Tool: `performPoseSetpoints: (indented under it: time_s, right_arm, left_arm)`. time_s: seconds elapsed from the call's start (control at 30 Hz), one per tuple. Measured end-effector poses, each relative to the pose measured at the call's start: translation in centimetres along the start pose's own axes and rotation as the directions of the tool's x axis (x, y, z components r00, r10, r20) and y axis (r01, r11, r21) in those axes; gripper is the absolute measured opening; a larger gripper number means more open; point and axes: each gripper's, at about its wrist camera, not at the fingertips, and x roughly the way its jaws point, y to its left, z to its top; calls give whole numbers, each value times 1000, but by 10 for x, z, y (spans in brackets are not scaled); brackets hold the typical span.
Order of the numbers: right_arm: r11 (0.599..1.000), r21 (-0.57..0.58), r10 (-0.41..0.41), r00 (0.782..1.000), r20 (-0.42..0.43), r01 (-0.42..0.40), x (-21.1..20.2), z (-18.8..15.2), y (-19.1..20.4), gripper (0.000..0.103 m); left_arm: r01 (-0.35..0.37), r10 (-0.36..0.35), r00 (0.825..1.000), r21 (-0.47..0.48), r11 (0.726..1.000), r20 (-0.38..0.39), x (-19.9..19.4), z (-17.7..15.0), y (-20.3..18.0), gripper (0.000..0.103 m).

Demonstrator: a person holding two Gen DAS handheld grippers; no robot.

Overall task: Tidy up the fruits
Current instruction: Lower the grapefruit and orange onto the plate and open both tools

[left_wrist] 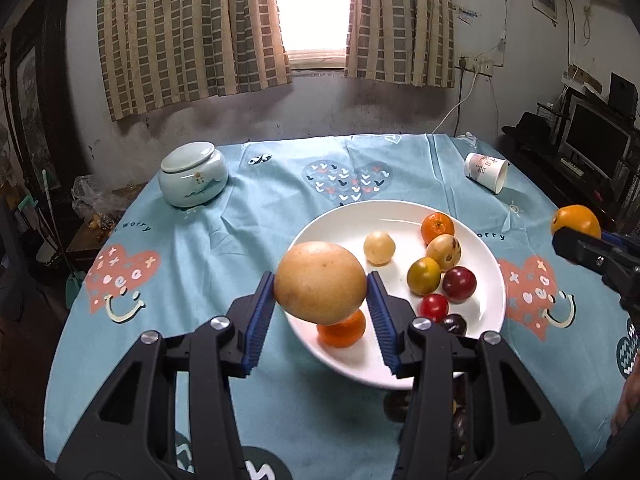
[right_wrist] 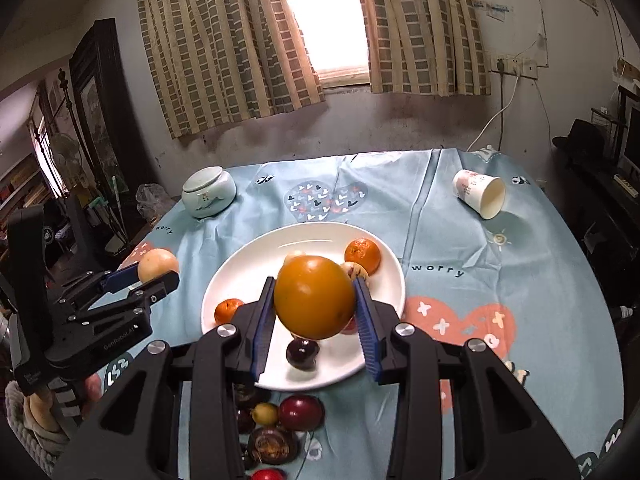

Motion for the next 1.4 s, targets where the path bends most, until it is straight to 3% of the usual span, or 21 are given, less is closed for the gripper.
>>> performPoseSetpoints:
  time_s: [0.13,0.27,0.67,0.87,0.93,1.0,1.4]
  right_arm:
    - [1000,7,18,998,-61,-18,46,-5,4,38]
    - [997,-71,8,991,-133,-17,85,-18,22,38]
    - [982,-189,-28,977,-212,-13,120,-40,43,40]
    - [978,-211,-44,977,-211,-1,120,-40,45,42]
    - [977,-214,-49,978,-205,4,118,-40,46,49]
    - [976,-217,-55,981,-186,14,115,-39,46,62]
    - [984,-175,-25,997,-78,11,61,-22,44,62]
  left_arm:
    - [18,-19,999,-27,999,-49,42,9,-1,47]
    - [22,-27,995,-51,998,-100,79,9,4,47]
    - [42,-49,982,-42,998,-182,118,-2,4,48]
    - [27,-32,987,-32,999,-158,112,0,2,61]
    - [29,-34,987,-30,999,-155,110,1,1,61]
    - [25,-29,988,-30,999,-153,108,1,2,61]
    - [-12,8,997,-51,999,-81,48,-3,20,72]
